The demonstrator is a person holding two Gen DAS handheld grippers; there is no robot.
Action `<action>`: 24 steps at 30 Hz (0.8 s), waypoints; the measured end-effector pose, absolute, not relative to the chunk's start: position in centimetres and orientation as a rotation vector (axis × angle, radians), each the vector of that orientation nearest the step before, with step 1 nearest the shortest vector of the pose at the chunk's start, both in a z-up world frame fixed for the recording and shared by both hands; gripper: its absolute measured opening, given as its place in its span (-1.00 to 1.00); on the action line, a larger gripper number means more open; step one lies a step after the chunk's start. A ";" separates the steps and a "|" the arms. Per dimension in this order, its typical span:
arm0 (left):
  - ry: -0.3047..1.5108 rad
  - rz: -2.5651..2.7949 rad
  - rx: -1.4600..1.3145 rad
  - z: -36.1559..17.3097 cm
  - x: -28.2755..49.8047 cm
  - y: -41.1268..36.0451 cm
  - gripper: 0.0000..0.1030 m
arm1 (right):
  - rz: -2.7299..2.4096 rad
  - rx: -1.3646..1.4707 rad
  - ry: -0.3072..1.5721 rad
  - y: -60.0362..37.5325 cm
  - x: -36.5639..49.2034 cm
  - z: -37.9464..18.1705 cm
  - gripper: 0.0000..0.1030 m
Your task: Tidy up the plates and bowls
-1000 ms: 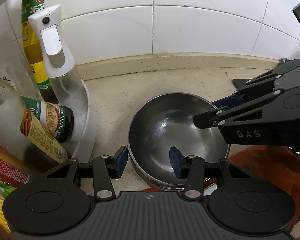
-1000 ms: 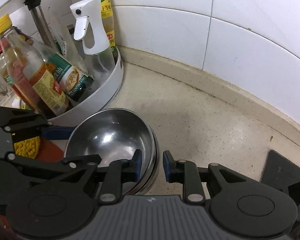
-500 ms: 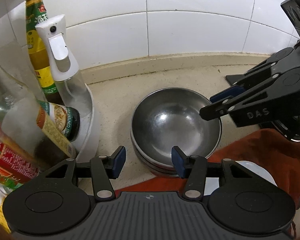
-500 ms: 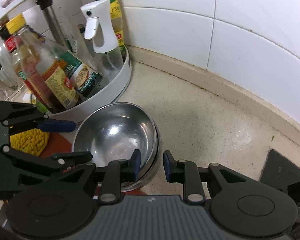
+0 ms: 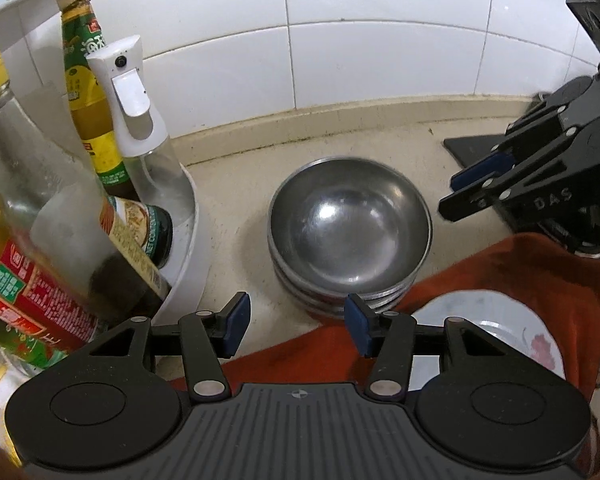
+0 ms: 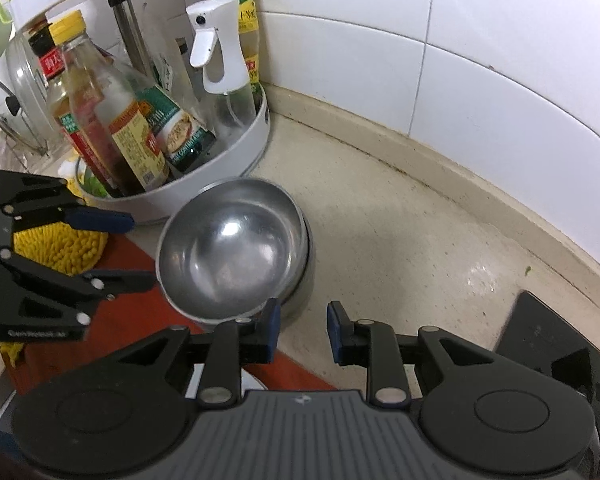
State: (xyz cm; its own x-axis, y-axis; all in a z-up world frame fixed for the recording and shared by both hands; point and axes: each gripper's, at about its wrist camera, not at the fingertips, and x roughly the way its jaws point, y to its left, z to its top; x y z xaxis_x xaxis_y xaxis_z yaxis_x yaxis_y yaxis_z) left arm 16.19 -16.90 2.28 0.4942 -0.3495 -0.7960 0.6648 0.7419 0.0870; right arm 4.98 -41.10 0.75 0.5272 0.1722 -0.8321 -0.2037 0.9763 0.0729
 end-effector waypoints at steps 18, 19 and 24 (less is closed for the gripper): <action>0.967 -0.706 0.474 -2.9 17.8 -19.1 0.16 | 0.215 -0.006 1.070 -43.3 6.0 -2.9 -0.58; 0.973 -0.712 0.477 -3.3 17.9 -19.4 0.16 | 0.212 -0.003 1.074 -43.5 6.2 -3.1 -0.58; 0.996 -0.747 0.508 -4.7 18.5 -21.1 0.19 | 0.194 0.022 1.082 -44.9 6.8 -3.9 -0.56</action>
